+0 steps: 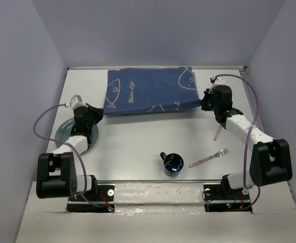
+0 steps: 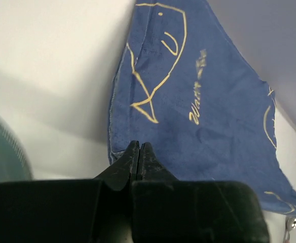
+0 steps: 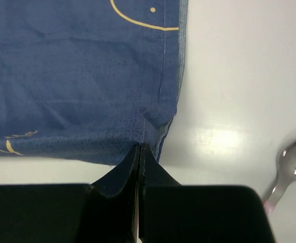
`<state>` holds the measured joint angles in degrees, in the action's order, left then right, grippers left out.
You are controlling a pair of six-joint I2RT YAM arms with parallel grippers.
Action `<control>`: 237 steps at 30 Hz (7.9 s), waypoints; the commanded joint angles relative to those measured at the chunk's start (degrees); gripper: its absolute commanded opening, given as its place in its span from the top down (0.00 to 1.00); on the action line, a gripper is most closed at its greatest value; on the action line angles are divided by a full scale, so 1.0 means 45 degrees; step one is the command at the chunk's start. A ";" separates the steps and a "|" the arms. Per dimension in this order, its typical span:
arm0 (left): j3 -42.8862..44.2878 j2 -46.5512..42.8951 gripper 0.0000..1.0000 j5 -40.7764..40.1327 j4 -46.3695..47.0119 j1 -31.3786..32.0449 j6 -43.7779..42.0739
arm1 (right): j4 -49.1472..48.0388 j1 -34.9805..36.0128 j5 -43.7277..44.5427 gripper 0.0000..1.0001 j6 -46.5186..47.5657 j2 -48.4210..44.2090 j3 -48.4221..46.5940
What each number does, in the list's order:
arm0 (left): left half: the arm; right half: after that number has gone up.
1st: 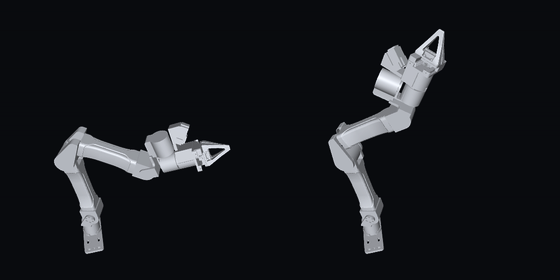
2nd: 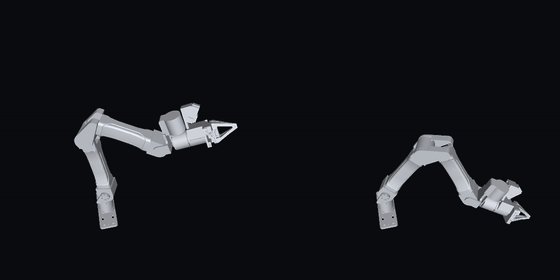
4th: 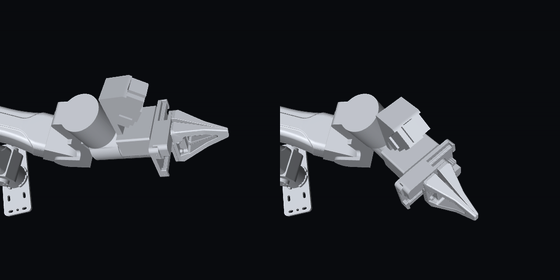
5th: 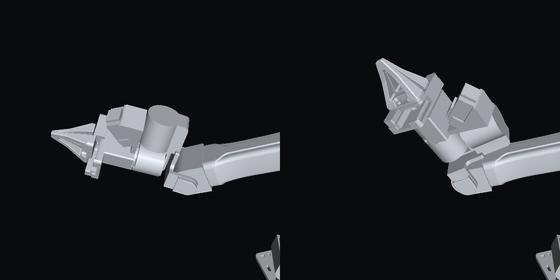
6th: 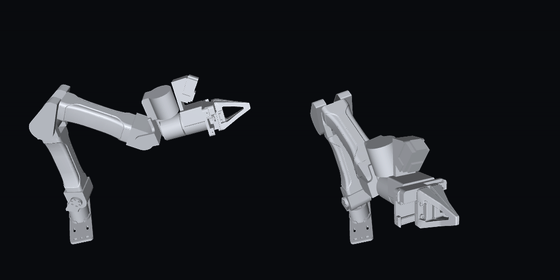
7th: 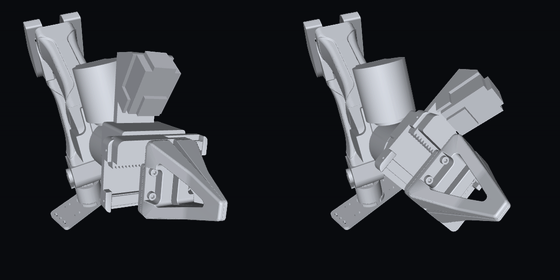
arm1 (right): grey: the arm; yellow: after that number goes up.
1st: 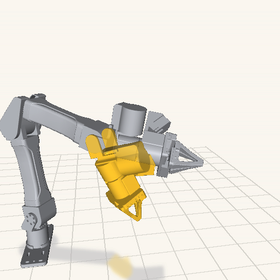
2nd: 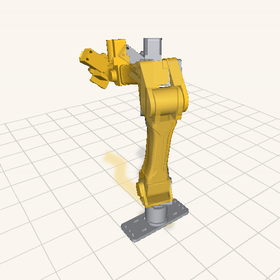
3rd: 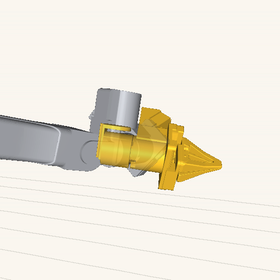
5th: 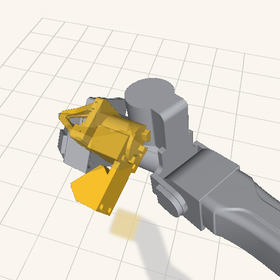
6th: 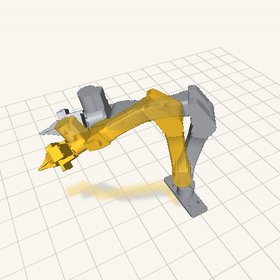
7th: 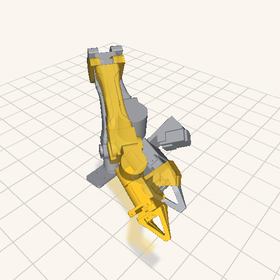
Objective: Set the dinner table for one person
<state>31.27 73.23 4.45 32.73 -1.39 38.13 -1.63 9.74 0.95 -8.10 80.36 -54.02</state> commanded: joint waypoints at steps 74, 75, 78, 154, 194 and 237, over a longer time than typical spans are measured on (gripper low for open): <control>-0.1147 -0.1840 0.66 -0.2727 -0.1669 0.8668 -0.2731 | 0.6591 0.3947 -0.2654 0.40 -0.0330 0.2278 -0.0300; -0.1186 -0.1898 0.66 -0.2669 -0.1649 0.8687 -0.2731 | 0.6747 0.4085 -0.2517 0.42 -0.0349 0.2396 -0.0358; -0.1284 -0.1957 0.66 -0.2571 -0.1629 0.8687 -0.2770 | 0.6827 0.4086 -0.2127 0.59 -0.0700 0.2086 -0.0320; -0.2440 -0.9651 0.48 0.1569 -0.4614 0.2046 0.0102 | 0.7114 0.5392 -0.3141 0.34 -0.4002 -0.6138 0.2201; 0.0591 -1.0765 0.01 0.2449 -0.8445 0.4702 -0.4508 | 0.7354 0.1921 0.1373 1.00 -0.1716 0.2508 -0.8178; 0.0572 -1.0258 0.01 0.2078 -0.8524 0.5132 -0.4508 | 0.8897 -0.1031 -0.0270 0.64 -0.2478 1.2143 -1.6706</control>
<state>34.24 26.81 13.47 -7.14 22.02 18.20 40.49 5.52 -0.32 -18.87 136.27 -125.75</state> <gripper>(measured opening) 0.989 0.226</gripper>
